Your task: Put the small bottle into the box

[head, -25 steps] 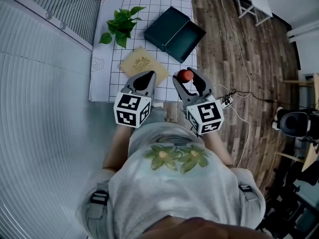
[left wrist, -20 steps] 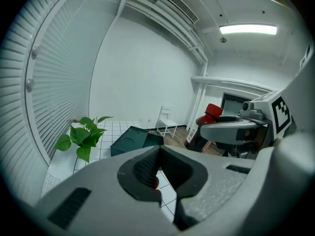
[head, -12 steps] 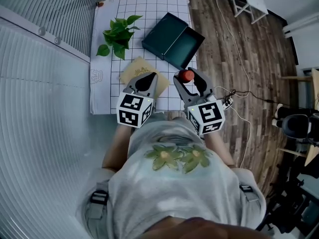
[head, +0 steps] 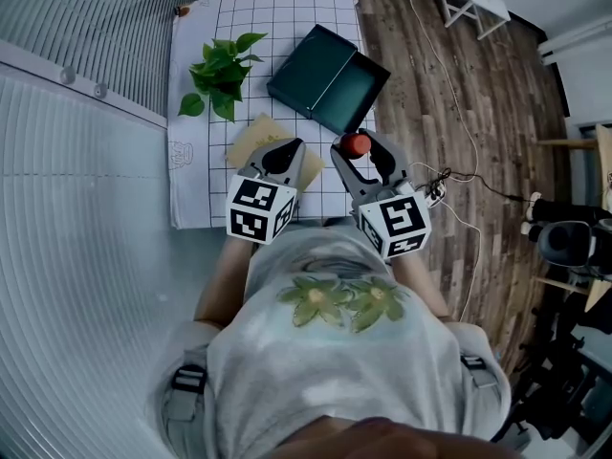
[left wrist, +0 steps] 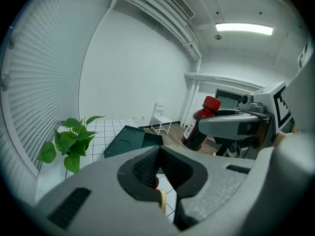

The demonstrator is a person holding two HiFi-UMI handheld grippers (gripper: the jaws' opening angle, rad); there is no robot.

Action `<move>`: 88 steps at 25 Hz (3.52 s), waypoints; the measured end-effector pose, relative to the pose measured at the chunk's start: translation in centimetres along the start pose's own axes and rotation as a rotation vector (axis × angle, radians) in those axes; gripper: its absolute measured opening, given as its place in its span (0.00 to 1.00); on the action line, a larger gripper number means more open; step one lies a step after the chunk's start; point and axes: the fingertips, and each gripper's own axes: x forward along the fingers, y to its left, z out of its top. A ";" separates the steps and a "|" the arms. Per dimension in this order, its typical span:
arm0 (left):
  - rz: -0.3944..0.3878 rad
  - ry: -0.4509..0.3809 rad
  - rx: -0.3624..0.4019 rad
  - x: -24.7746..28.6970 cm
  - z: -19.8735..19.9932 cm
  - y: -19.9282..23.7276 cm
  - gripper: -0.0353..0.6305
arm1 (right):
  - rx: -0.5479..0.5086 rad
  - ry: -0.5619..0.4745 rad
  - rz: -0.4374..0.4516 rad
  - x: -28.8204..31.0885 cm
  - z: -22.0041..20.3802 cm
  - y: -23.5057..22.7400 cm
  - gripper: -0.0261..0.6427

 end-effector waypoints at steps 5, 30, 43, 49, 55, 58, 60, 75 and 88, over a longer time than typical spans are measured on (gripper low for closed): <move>-0.010 0.003 -0.004 1.1 0.0 0.2 0.06 | 0.005 0.004 -0.008 0.7 -0.3 -0.9 0.36; -0.028 0.079 -0.019 3.9 -1.7 1.6 0.06 | 0.022 0.043 -0.006 4.6 -1.3 -3.2 0.37; -0.035 0.107 -0.036 4.8 -2.3 2.6 0.06 | 0.024 0.055 -0.009 6.3 -1.6 -4.1 0.36; -0.026 0.116 -0.051 4.9 -2.6 3.5 0.06 | 0.007 0.068 -0.013 7.2 -1.8 -4.6 0.36; -0.028 0.125 -0.066 5.1 -2.9 3.9 0.06 | 0.009 0.076 -0.020 8.2 -2.3 -5.2 0.36; -0.027 0.130 -0.069 5.2 -3.2 4.1 0.06 | 0.012 0.082 -0.022 8.5 -2.6 -5.5 0.36; -0.025 0.134 -0.071 5.3 -3.3 4.2 0.06 | 0.013 0.085 -0.022 8.7 -2.8 -5.6 0.36; -0.018 0.158 -0.089 5.8 -4.1 4.8 0.06 | 0.016 0.102 -0.018 10.0 -3.7 -6.0 0.37; -0.012 0.171 -0.105 6.0 -4.4 5.4 0.06 | 0.017 0.123 -0.019 11.2 -4.8 -6.6 0.36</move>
